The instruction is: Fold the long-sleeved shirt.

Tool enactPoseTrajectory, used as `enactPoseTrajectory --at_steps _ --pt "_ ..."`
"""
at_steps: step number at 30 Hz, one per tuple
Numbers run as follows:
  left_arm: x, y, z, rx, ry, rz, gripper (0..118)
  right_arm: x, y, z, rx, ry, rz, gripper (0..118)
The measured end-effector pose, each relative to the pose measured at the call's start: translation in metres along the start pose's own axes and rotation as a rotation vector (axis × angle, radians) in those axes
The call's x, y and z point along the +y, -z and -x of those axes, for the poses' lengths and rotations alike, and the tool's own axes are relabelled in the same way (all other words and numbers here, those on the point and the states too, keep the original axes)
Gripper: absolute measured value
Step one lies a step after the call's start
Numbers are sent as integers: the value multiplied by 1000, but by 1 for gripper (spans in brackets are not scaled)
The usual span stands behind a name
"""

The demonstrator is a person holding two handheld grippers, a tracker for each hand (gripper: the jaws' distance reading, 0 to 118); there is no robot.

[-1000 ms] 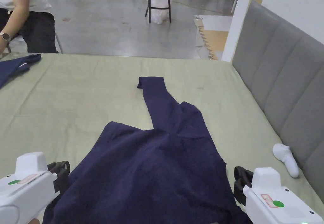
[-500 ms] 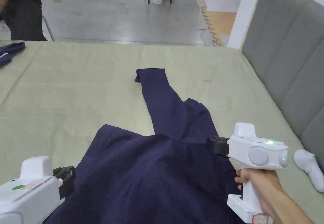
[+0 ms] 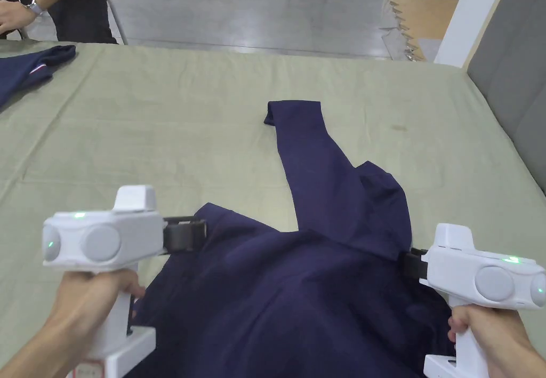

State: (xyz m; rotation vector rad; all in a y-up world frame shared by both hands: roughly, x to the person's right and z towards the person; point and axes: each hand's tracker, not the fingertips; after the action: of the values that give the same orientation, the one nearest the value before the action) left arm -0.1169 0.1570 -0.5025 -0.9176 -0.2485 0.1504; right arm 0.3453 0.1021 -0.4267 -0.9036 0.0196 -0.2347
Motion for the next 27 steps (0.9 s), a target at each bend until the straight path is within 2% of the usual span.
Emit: enactPoseTrajectory --at_steps 3,4,5,6,8,10,11,14,17,23,27 --pt "25 40 -9 -4 -53 105 106 -1 2 1 1 5 -3 4" --pt "28 51 -11 9 -65 149 96 -2 3 0 3 11 -5 4" --pt "33 66 -12 -26 -86 171 76 -2 3 -1 6 13 -6 4" --pt "32 74 -13 -65 -121 184 39 -2 3 -1 9 11 -6 4" --pt "22 80 -10 -95 -225 201 13 0 2 -2 10 10 -3 4" --pt "15 64 -2 -158 -345 161 10 1 -9 1 12 -22 -24 4" --pt "11 55 1 -147 -354 145 10 1 -19 3 10 -40 -69 4" --pt "8 11 1 -109 -233 46 10 3 -60 2 90 7 -185 3" --pt "13 -51 10 -159 -232 -83 10 9 -108 10 115 -22 -275 3" --pt "26 -189 30 -126 -191 -319 9 25 -211 24 174 -19 -459 3" --pt "38 -281 41 -120 -165 -477 9 46 -291 34 184 -63 -604 3"
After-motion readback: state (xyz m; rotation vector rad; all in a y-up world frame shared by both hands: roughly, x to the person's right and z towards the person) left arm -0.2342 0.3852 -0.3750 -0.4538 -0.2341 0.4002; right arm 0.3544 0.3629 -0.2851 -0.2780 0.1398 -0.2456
